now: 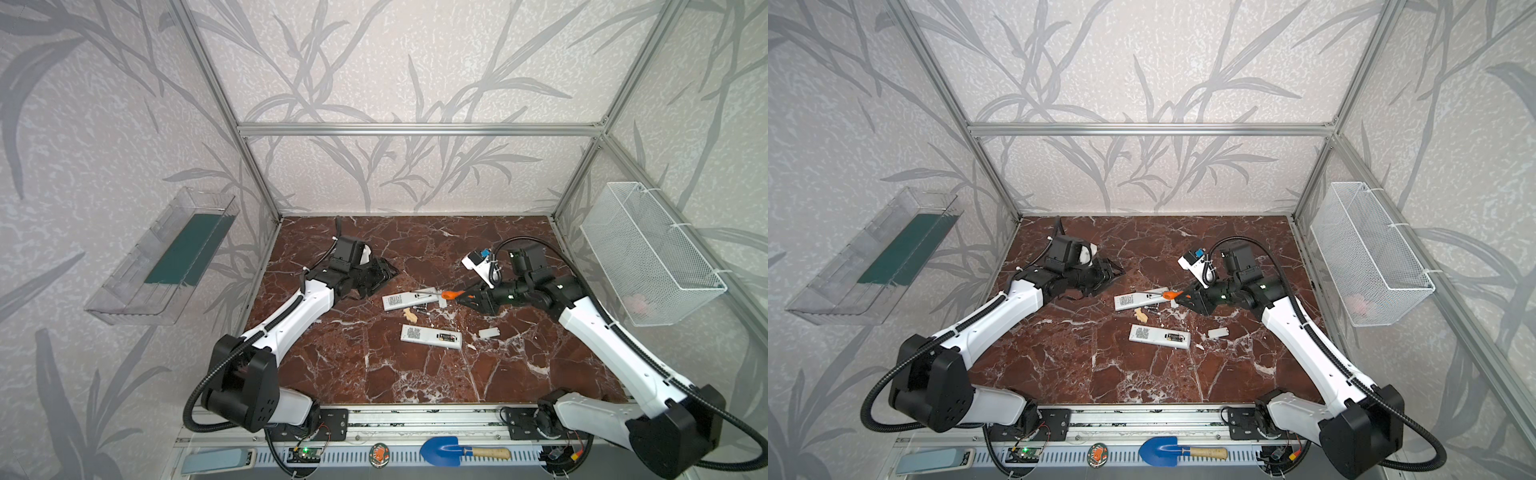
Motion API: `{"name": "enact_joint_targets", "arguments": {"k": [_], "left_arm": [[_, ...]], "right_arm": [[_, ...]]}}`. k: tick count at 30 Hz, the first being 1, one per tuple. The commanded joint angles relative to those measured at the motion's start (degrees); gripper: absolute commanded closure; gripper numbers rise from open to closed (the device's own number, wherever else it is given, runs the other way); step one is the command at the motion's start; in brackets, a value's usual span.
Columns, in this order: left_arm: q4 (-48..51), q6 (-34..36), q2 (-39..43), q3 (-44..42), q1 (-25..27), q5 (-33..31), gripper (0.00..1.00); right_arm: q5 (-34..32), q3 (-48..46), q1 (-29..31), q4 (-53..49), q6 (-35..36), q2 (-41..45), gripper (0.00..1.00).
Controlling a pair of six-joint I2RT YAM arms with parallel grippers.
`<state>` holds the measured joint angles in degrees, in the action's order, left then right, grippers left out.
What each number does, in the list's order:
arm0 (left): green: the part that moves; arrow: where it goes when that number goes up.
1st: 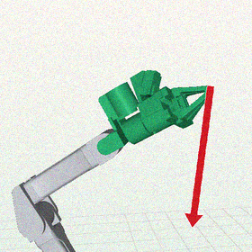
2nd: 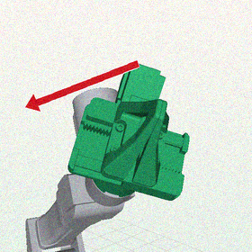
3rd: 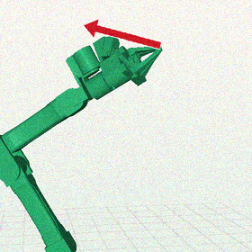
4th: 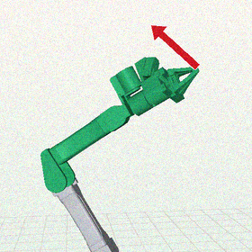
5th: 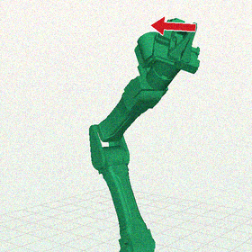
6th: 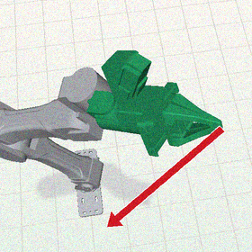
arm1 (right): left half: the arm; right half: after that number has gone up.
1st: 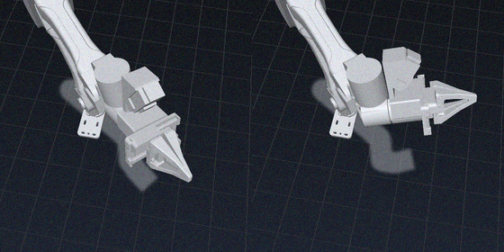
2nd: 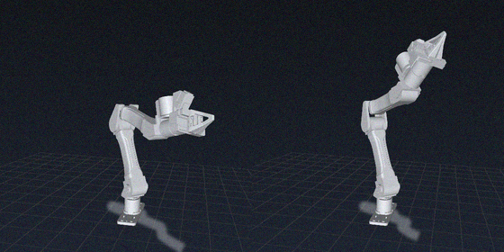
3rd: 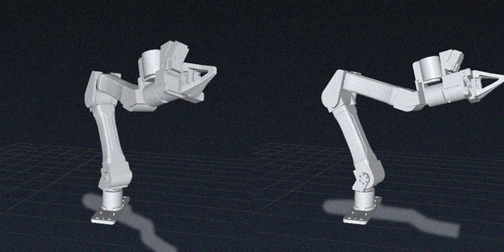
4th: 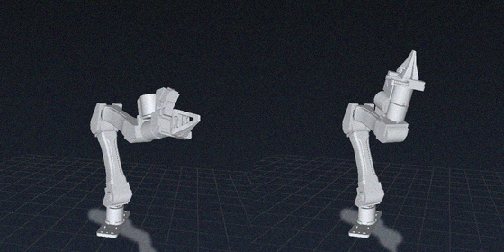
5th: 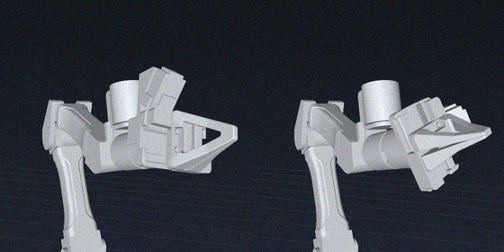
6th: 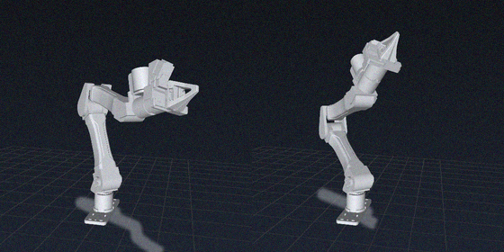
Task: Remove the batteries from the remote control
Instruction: 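Open the left gripper and draw it back while the right holds the screwdriver, then grip the second white remote with the left while the right lowers the screwdriver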
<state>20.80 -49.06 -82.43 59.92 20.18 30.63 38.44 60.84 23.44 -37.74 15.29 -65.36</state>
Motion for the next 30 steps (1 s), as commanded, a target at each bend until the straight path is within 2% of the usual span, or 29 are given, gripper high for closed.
{"name": "enact_joint_targets", "arguments": {"k": [1,5,11,17,20,25,30], "left_arm": [[8.29,9.58,-1.93,2.40,-0.07,5.02,0.43],[16.08,19.40,-4.00,4.81,0.18,5.11,0.44],[17.89,36.73,-3.69,5.83,1.95,7.53,0.43],[27.35,60.16,-8.47,11.16,7.67,4.51,0.42],[29.42,69.19,-10.63,11.82,9.62,3.73,0.40],[27.93,79.68,-11.56,10.26,12.20,3.04,0.40],[22.64,85.20,-11.70,6.93,13.80,2.38,0.40]], "right_arm": [[-5.09,-0.99,1.13,-5.57,19.49,4.24,1.00],[-7.51,-1.58,2.14,-9.44,27.07,5.72,1.00],[-13.75,-1.60,3.97,-14.49,34.58,6.04,1.00],[-17.06,-3.25,4.18,-15.69,36.02,7.57,1.00],[-19.64,-3.84,4.29,-16.49,35.77,8.34,1.00],[-24.00,-4.82,4.23,-17.64,36.07,10.01,1.00],[-25.11,-6.07,4.24,-18.29,35.33,10.87,1.00]]}}
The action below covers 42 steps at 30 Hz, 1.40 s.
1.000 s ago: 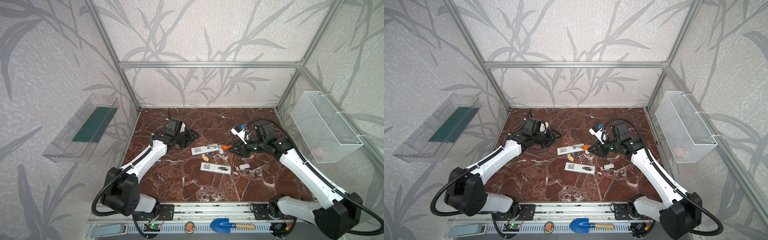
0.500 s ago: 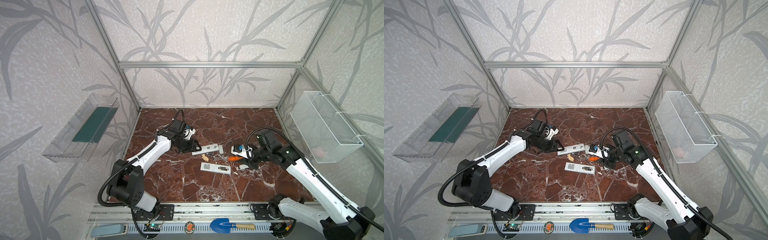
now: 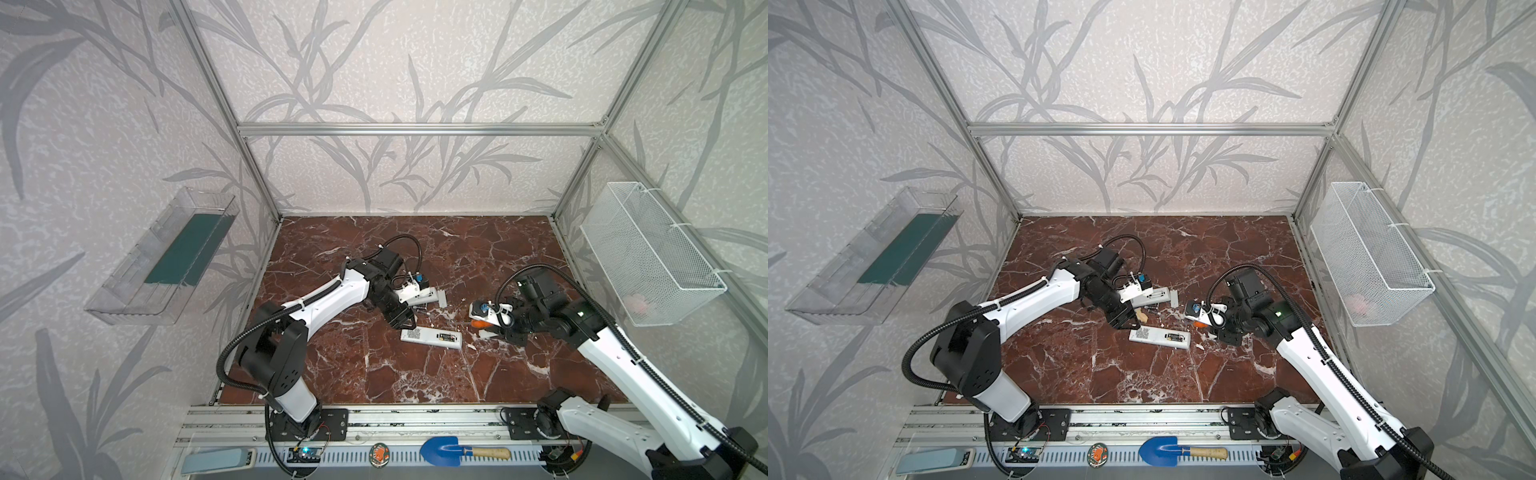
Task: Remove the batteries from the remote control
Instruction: 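Grip the second white remote with the left while the right lowers the screwdriver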
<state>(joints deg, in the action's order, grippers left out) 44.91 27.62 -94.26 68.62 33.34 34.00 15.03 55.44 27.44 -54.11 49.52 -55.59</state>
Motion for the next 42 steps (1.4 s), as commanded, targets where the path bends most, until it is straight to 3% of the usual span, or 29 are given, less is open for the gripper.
{"name": "enact_joint_targets", "arguments": {"k": [1,8,22,35,42], "left_arm": [[-2.46,9.69,0.05,-2.44,1.00,-1.37,0.39],[-4.59,14.08,-3.77,-4.02,2.91,-5.68,0.32],[-9.41,16.29,-6.98,-4.97,5.95,-12.75,0.23],[-7.36,17.21,-10.88,-3.27,8.31,-17.50,0.23],[-8.76,15.42,-11.53,-3.76,9.08,-20.52,0.32]], "right_arm": [[-2.02,-0.92,0.20,-1.95,0.87,1.19,1.00],[-1.65,-1.13,0.19,-1.74,0.24,0.23,1.00],[-1.75,-0.60,0.24,-2.24,-1.41,-1.35,1.00],[-1.93,-0.33,0.19,-2.25,-2.03,-1.62,1.00],[-1.58,-0.96,0.22,-2.99,-0.97,-1.80,1.00]]}}
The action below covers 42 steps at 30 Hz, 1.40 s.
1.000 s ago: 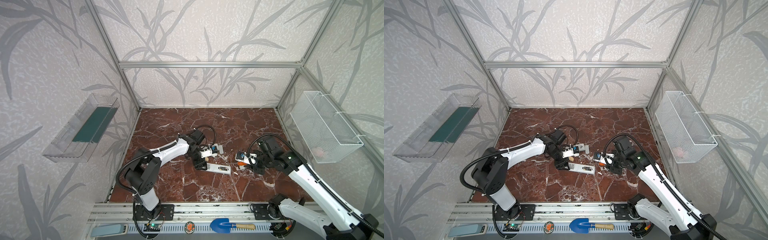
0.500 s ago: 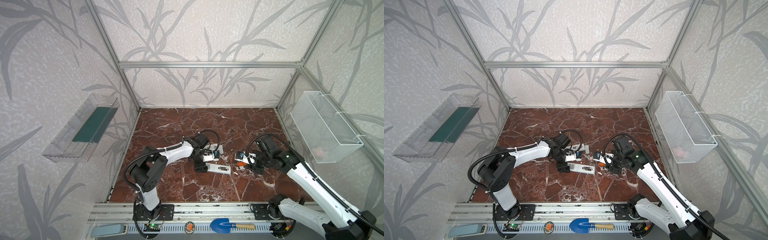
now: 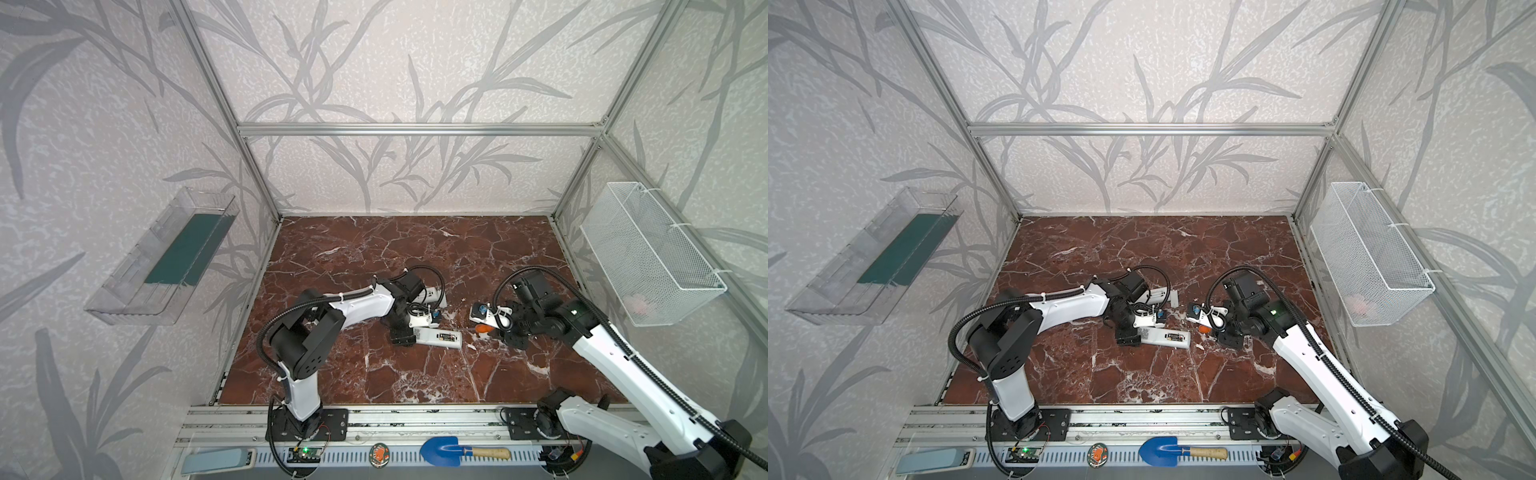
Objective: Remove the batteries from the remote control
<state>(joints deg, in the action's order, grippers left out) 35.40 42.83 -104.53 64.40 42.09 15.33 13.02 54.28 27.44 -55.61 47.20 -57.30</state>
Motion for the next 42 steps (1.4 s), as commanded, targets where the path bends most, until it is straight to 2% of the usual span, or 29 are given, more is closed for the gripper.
{"name": "enact_joint_targets", "arguments": {"k": [1,8,11,20,42], "left_arm": [[0.86,0.03,-1.44,0.46,0.37,-2.10,0.35],[1.89,-0.46,-1.28,-0.05,0.64,-1.93,0.55],[2.17,-0.71,-1.31,0.02,0.63,-1.79,0.60],[5.65,0.79,-1.69,1.19,1.64,-2.78,0.66],[5.81,0.97,-1.37,0.37,2.22,-3.08,0.72]], "right_arm": [[0.68,0.13,0.19,-1.51,1.53,-0.25,1.00],[0.91,-0.31,0.36,-1.15,1.55,-1.57,1.00],[0.68,-0.71,0.57,-1.08,1.51,-1.98,1.00],[-1.13,-0.58,0.69,-0.93,1.03,-3.41,1.00],[-4.45,2.23,1.12,0.40,-0.81,-6.36,1.00]]}}
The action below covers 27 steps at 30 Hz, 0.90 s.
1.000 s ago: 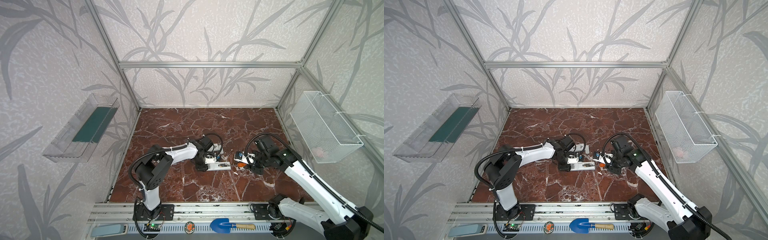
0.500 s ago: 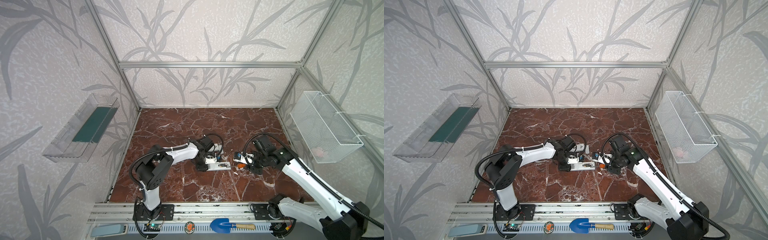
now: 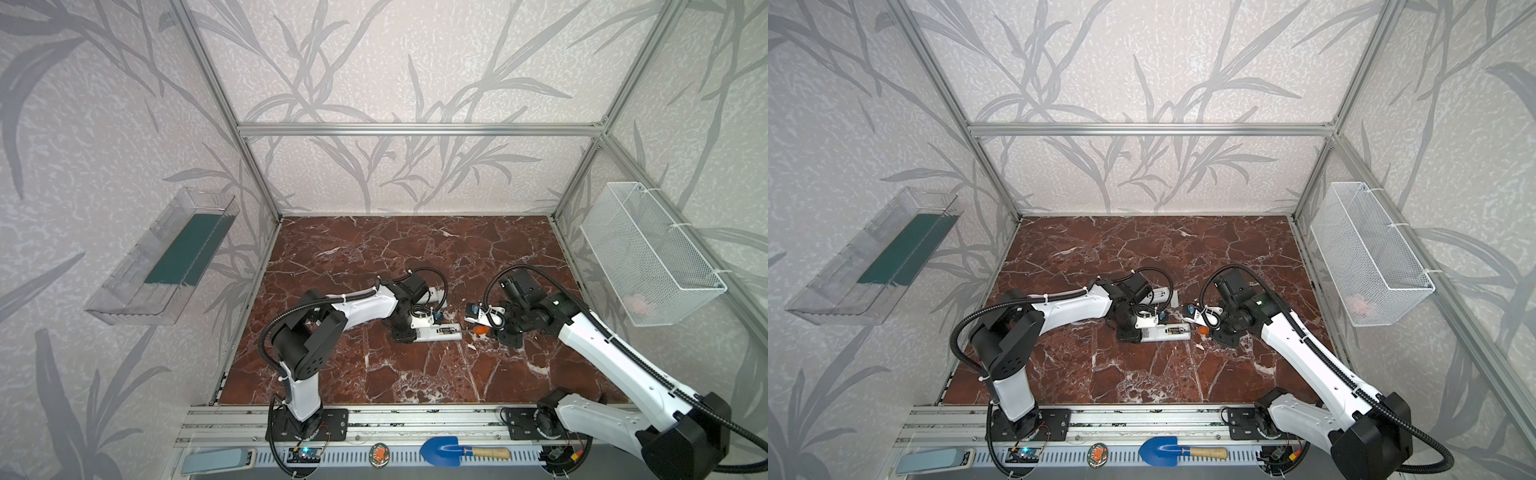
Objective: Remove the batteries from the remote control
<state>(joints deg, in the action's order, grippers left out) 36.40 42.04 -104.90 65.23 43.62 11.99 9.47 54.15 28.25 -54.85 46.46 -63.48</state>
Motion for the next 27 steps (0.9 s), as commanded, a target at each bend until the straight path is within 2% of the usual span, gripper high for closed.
{"name": "enact_joint_targets", "arguments": {"k": [1,27], "left_arm": [[4.75,1.73,-1.00,-0.46,0.73,0.16,0.72],[4.89,1.03,0.18,0.22,1.92,-2.98,0.76]], "right_arm": [[-0.95,2.74,0.25,-0.55,-0.10,-0.21,1.00],[-4.54,2.71,3.79,-3.61,3.74,-2.96,1.00]]}}
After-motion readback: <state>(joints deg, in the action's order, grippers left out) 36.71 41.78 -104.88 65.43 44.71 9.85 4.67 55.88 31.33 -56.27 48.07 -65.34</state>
